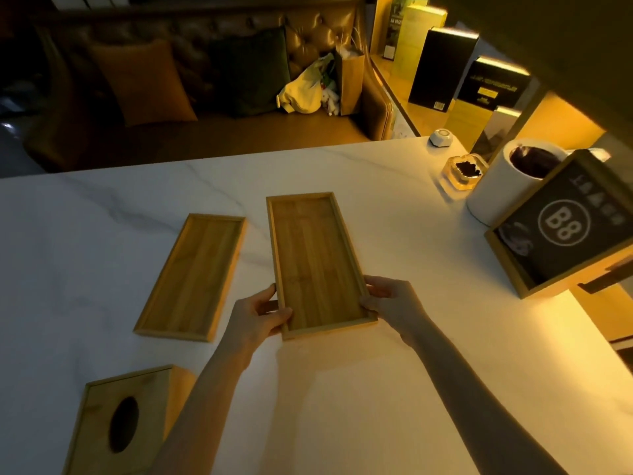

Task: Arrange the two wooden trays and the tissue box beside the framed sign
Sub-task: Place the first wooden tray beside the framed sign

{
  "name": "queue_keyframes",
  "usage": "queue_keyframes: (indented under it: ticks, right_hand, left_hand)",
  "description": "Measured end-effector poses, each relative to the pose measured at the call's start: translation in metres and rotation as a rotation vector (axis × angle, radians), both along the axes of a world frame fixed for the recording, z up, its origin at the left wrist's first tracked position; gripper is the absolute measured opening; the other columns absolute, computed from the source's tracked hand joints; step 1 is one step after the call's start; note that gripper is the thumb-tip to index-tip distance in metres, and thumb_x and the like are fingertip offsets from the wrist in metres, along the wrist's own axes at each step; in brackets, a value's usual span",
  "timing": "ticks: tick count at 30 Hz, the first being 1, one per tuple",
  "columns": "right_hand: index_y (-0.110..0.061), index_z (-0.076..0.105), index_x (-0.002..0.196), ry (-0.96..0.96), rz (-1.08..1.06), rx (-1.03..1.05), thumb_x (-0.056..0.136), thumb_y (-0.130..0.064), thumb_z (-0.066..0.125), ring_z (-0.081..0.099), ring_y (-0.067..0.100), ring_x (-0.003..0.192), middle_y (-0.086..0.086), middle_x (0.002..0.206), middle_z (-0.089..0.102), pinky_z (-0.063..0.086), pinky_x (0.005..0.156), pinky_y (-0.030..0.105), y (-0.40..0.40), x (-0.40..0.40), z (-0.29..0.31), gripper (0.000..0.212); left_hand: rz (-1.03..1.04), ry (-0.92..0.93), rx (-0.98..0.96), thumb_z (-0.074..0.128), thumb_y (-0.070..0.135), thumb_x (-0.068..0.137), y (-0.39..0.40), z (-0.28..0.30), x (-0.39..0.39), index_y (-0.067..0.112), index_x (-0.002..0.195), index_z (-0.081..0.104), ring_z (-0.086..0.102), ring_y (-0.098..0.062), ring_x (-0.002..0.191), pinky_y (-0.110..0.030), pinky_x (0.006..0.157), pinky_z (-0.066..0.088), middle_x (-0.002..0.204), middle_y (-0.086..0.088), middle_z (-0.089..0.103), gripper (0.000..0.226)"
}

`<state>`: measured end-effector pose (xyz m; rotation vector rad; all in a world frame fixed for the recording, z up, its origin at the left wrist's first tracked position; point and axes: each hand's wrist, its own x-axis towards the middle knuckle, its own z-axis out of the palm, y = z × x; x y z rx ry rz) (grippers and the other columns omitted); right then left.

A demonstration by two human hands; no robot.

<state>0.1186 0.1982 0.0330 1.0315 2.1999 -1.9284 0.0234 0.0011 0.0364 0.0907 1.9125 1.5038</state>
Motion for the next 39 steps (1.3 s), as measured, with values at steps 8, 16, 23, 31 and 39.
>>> queue_keyframes:
  ticks: [8, 16, 23, 31, 39]
  right_hand:
    - [-0.009, 0.052, 0.124, 0.064, -0.050, 0.117, 0.085, 0.001, 0.055, 0.058, 0.012, 0.093, -0.002, 0.100, 0.062, 0.048, 0.086, 0.030, 0.075, 0.035, 0.024, 0.040]
    - [-0.010, 0.057, 0.119, 0.039, -0.099, 0.218, 0.086, 0.002, 0.053, 0.061, 0.018, 0.098, -0.006, 0.093, 0.064, 0.051, 0.087, 0.033, 0.157, 0.071, 0.016, 0.035]
    - [-0.009, 0.055, 0.121, -0.060, -0.098, 0.393, 0.090, 0.001, 0.048, 0.060, 0.014, 0.090, -0.006, 0.087, 0.060, 0.043, 0.066, 0.013, 0.201, 0.087, -0.006, 0.034]
    - [-0.005, 0.051, 0.125, -0.234, -0.154, 0.474, 0.089, 0.005, 0.047, 0.052, 0.032, 0.117, 0.014, 0.125, 0.057, 0.048, 0.086, 0.033, 0.229, 0.082, -0.048, 0.038]
    - [-0.003, 0.052, 0.123, -0.291, -0.136, 0.497, 0.086, 0.010, 0.044, 0.058, 0.030, 0.104, 0.017, 0.116, 0.060, 0.046, 0.070, 0.024, 0.240, 0.080, -0.073, 0.040]
  left_hand:
    - [0.012, 0.010, 0.091, 0.059, -0.003, 0.079, 0.081, 0.009, 0.029, 0.009, 0.129, 0.042, 0.063, -0.025, 0.091, -0.022, 0.064, 0.057, 0.108, -0.011, 0.063, 0.055]
    - [-0.046, 0.022, 0.055, 0.060, 0.000, 0.080, 0.175, -0.002, 0.054, 0.008, 0.129, 0.043, 0.062, -0.028, 0.099, -0.040, 0.083, 0.054, 0.119, -0.015, 0.062, 0.052]
    - [-0.110, 0.076, -0.057, 0.060, 0.004, 0.080, 0.235, -0.027, 0.070, 0.007, 0.129, 0.043, 0.061, -0.033, 0.105, -0.052, 0.092, 0.050, 0.121, -0.017, 0.061, 0.052]
    - [-0.141, 0.077, -0.128, 0.061, 0.005, 0.080, 0.274, -0.058, 0.072, 0.008, 0.128, 0.044, 0.058, -0.034, 0.111, -0.052, 0.094, 0.048, 0.126, -0.015, 0.058, 0.051]
    - [-0.116, 0.027, -0.167, 0.061, 0.002, 0.079, 0.290, -0.075, 0.069, 0.006, 0.128, 0.043, 0.056, -0.034, 0.112, -0.051, 0.096, 0.047, 0.125, -0.018, 0.058, 0.051]
